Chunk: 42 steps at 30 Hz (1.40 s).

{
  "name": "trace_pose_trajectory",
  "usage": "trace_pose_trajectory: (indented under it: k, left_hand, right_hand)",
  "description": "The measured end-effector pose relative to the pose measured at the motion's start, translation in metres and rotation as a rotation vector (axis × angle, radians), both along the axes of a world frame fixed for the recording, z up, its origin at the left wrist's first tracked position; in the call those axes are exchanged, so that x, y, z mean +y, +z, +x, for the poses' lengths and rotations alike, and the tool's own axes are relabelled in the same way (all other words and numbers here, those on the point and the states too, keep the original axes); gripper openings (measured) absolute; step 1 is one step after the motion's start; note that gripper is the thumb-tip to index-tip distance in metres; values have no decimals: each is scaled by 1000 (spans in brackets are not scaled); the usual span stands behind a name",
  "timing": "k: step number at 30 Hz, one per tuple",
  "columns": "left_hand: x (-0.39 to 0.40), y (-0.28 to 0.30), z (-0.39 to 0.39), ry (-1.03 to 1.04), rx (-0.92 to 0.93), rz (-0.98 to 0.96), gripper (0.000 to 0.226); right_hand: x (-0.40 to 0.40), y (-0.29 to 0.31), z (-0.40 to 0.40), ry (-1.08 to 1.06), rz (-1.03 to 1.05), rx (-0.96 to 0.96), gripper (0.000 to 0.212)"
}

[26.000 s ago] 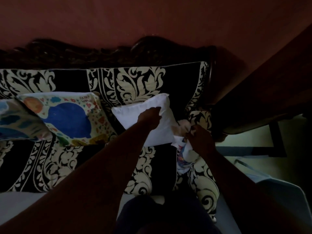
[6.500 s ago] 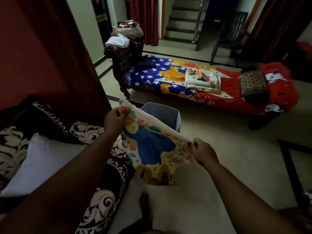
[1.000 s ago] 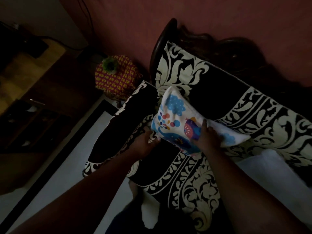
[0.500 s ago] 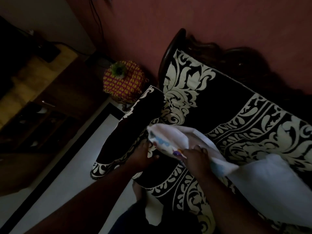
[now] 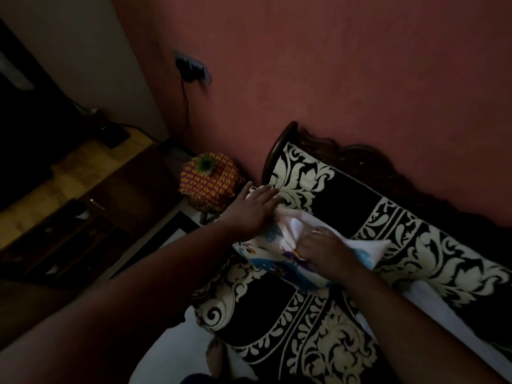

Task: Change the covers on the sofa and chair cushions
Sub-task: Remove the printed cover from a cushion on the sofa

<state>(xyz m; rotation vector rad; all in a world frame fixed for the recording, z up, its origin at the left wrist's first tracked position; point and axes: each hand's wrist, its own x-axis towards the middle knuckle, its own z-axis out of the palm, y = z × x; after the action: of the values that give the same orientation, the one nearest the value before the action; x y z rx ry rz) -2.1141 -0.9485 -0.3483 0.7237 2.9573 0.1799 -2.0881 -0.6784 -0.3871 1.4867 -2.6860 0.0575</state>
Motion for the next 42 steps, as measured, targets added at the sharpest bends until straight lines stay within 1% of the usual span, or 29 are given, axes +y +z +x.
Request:
trace_pose_trajectory:
  k: [2, 3, 4, 5, 6, 8, 9, 11, 14, 19, 20, 21, 23, 24, 26, 27, 28, 29, 30, 31, 32, 33, 34, 35, 36, 37, 39, 40, 42]
  left_hand:
    - [11, 20, -10, -24, 33, 44, 54]
    - [15, 27, -15, -8, 18, 39, 47]
    - [16, 31, -19, -2, -19, -13, 39]
    - [16, 40, -21, -2, -105, -95, 32]
    - [15, 45, -22, 9, -253, -172, 30]
    - [13, 57, -19, 27, -597, -279, 35]
    - [11, 64, -15, 10, -698, -303, 40]
    - [10, 70, -4, -1, -771, -309, 46]
    - [6, 63, 20, 30, -726, -302, 43]
    - [-1, 42, 57, 3, -436, -317, 42]
    - [-3, 36, 62, 13, -399, -290, 41]
    - [-6, 31, 64, 23, -386, -251, 42]
    - [-13, 22, 67, 105, -441, -151, 50]
    - [-14, 21, 68, 150, -474, -77, 60]
    - [-12, 19, 66, 152, -477, 93, 86]
    - [-8, 21, 65, 158, -485, 165, 86]
    - [-4, 20, 63, 201, -495, 203, 74]
    - [-2, 20, 63, 257, -496, 232, 59]
    - [0, 19, 64, 289, -490, 273, 49]
    - [-1, 14, 64, 317, -495, 310, 46]
    - [-1, 12, 65, 352, -507, 384, 48]
    - [-2, 8, 66, 405, -547, 439, 51]
    - [-3, 8, 67, 439, -547, 500, 48]
    - [-3, 9, 68, 507, -558, 608, 40]
    - [-3, 8, 69, 571, -548, 694, 37]
    - [-2, 13, 69, 616, -505, 745, 39]
    - [-2, 15, 68, 665, -435, 707, 45]
    - [-2, 17, 68, 693, -410, 696, 46]
    - [-7, 16, 70, 734, -374, 711, 47]
  right_hand:
    - [1, 17, -3, 39, -15, 84, 7]
    - [1, 26, -4, 54, -27, 121, 9]
    - [0, 34, -4, 60, -42, 156, 10]
    - [0, 42, -4, 61, -54, 187, 12]
    - [-2, 50, -3, 56, -55, 208, 13]
    - [-5, 62, -1, 56, -38, 248, 13]
    - [-7, 67, 0, 49, -28, 260, 12]
    - [-10, 72, 1, -3, -26, 258, 11]
    - [-16, 80, 3, -69, -70, 261, 13]
    - [-28, 82, 8, -16, -114, 290, 14]
    - [-28, 82, 8, -27, -118, 283, 14]
    - [-28, 80, 7, -51, -130, 260, 17]
    - [-27, 81, 5, -151, -141, 189, 23]
    - [-27, 83, 5, -222, -124, 139, 25]
    - [-26, 90, 7, -407, -73, 36, 28]
    - [-28, 92, 10, -496, -56, -12, 31]
    - [-31, 94, 15, -586, -55, -75, 38]
    - [-37, 96, 22, -656, -106, -142, 43]
    - [-45, 99, 31, -715, -226, -210, 44]
    - [-56, 99, 40, -761, -415, -297, 39]
    - [-68, 100, 51, -799, -593, -422, 29]
    - [-81, 100, 61, -840, -705, -587, 26]
    - [-93, 96, 69, -871, -745, -709, 37]
    - [-102, 90, 76, -890, -719, -777, 51]
    - [-110, 85, 81, -915, -669, -790, 60]
    - [-113, 79, 85, -943, -645, -759, 63]
    - [-111, 74, 85, -997, -680, -726, 45]
    - [-107, 73, 82, -1000, -684, -726, 35]
    - [-98, 72, 75, -986, -674, -725, 23]
